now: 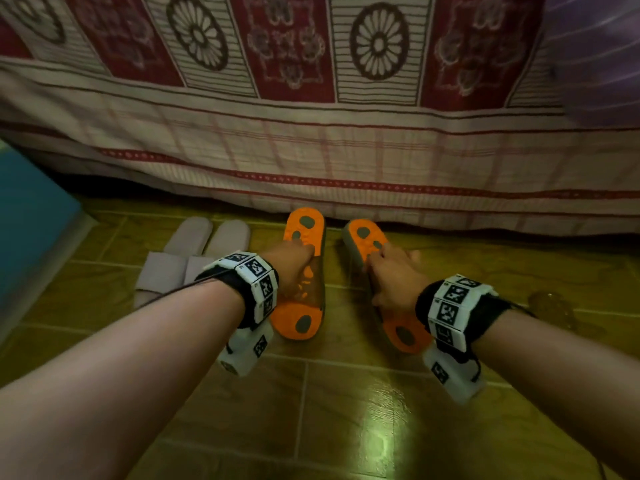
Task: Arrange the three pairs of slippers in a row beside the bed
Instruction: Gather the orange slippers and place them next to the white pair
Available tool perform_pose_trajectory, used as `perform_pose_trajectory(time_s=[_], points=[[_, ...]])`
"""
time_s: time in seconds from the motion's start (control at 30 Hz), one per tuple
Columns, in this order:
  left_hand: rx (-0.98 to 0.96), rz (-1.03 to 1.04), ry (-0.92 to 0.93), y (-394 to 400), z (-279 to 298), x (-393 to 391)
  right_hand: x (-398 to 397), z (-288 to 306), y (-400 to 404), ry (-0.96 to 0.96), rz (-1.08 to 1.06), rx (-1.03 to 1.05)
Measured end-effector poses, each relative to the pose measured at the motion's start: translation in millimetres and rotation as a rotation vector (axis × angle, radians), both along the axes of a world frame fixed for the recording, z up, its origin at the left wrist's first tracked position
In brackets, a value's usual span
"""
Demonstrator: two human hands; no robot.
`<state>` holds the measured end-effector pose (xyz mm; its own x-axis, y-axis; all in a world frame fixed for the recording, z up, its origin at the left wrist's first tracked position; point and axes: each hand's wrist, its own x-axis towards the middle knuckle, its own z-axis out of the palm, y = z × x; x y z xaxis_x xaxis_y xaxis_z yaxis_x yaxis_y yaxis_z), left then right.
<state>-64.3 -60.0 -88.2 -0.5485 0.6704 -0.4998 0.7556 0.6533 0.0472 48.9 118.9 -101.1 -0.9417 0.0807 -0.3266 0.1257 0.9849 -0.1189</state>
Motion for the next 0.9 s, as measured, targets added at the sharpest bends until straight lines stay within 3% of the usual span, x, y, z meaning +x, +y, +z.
perform_pose_trajectory(time_s=[0.17, 0.43, 0.6, 0.7, 0.8, 0.9], points=[[-0.031, -0.045, 0.049, -17, -24, -12, -30, -25, -14, -0.061, -0.040, 0.004], [0.000, -0.007, 0.035, -25, -56, -28, -58, -62, -43, -0.088, -0.143, -0.216], [0.002, 0.029, 0.013, -26, -73, -37, -57, -72, -43, -0.059, -0.044, -0.103], [0.091, 0.139, -0.006, -33, -79, -42, -57, -71, -33, -0.093, -0.110, -0.057], [0.112, 0.342, -0.110, -39, -81, -43, -57, -72, -24, -0.178, -0.215, -0.180], [0.100, 0.461, -0.201, -41, -81, -44, -58, -77, -23, -0.194, -0.160, -0.231]])
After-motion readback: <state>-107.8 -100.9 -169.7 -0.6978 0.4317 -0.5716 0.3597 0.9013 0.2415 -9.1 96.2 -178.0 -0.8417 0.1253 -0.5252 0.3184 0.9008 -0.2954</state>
